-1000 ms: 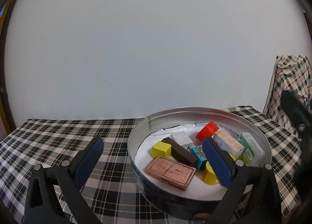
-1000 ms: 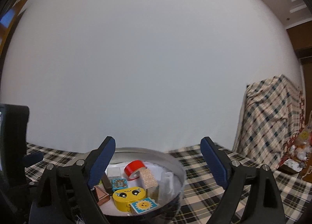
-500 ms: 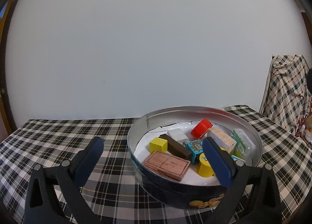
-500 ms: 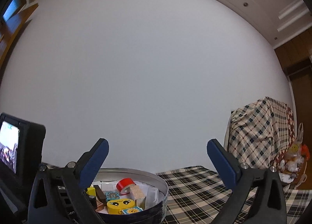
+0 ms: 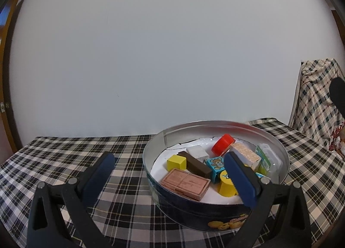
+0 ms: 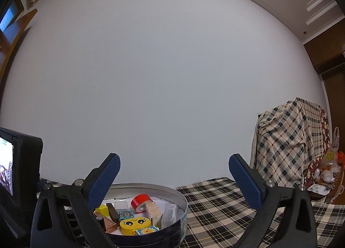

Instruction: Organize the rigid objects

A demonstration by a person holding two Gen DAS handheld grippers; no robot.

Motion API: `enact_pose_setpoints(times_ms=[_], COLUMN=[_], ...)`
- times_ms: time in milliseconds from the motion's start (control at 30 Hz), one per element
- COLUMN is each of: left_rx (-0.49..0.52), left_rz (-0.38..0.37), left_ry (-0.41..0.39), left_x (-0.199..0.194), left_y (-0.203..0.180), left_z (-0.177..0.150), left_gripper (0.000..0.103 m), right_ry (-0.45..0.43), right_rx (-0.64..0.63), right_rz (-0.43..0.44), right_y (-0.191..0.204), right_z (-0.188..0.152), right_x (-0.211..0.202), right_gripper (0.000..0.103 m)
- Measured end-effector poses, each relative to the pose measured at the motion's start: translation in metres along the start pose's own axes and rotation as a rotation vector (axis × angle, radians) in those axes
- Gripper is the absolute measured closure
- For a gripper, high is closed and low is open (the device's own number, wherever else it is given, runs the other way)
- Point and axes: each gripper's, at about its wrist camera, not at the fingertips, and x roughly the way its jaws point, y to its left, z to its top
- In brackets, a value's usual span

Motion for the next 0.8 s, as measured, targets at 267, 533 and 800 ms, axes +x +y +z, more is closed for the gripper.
enact_pose_setpoints(times_ms=[267,533,800], left_rx=[0.024,0.006,-0.011], left_rz=[-0.006,-0.081,-0.086], left_ry=[0.002,-0.011,0.025], left_x=[-0.002,-0.006,0.001], left_y=[-0.006,-0.004,-0.003], left_z=[-0.001,-0.002,-0.003], left_gripper=[0.0,0.0,0.0], right_ry=[0.0,0.0,0.035], right_rx=[0.001,0.005,0.032], right_rz=[-0.002,-0.005,-0.077], right_y=[0.001,0.001,-0.012], right_z=[0.0,-0.001,-0.001], right_x=[0.0,-0.001,0.004], right_gripper=[0.001,0.001,0.001])
